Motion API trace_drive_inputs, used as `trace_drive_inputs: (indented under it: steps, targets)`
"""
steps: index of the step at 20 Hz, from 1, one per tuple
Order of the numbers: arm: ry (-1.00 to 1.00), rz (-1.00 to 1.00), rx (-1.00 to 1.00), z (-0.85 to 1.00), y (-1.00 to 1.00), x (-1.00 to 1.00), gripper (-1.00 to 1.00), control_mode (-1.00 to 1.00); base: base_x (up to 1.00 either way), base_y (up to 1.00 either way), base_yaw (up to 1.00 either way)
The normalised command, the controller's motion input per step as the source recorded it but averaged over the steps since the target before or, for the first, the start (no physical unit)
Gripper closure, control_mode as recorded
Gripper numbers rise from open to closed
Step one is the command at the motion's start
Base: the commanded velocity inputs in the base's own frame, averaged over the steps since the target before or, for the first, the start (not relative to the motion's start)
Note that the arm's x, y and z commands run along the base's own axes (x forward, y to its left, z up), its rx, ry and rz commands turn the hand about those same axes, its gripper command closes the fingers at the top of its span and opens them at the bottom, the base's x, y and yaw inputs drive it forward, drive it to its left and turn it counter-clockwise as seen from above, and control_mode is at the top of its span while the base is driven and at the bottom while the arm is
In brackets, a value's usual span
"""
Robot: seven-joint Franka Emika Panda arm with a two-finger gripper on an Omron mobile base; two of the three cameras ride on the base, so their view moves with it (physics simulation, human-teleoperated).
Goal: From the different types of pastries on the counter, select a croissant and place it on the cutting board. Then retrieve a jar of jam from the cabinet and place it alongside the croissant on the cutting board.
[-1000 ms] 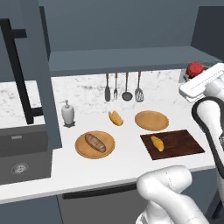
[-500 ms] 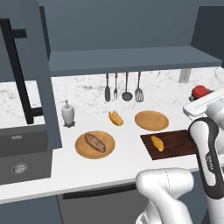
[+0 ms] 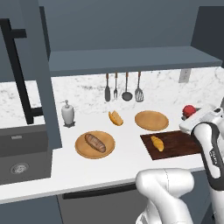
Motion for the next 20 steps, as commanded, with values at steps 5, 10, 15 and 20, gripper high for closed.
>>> trace_drive_inputs:
  steps: [5, 10, 15, 20]
  targets:
    - [0.06, 0.31, 0.04, -0.58, -0.55, 0.92, 1.00, -1.00, 0.00, 0.00, 0.00]
    - [0.08, 0.17, 0.00, -0.23, -0.99, 0.27, 1.00, -1.00, 0.00, 0.00, 0.00]
    - [0.09, 0.27, 0.00, -0.44, -0.78, -0.39, 1.00, -1.00, 0.00, 0.00, 0.00]
    - [0.17, 0.21, 0.00, -0.18, 0.13, -0.49, 1.00, -1.00, 0.00, 0.00, 0.00]
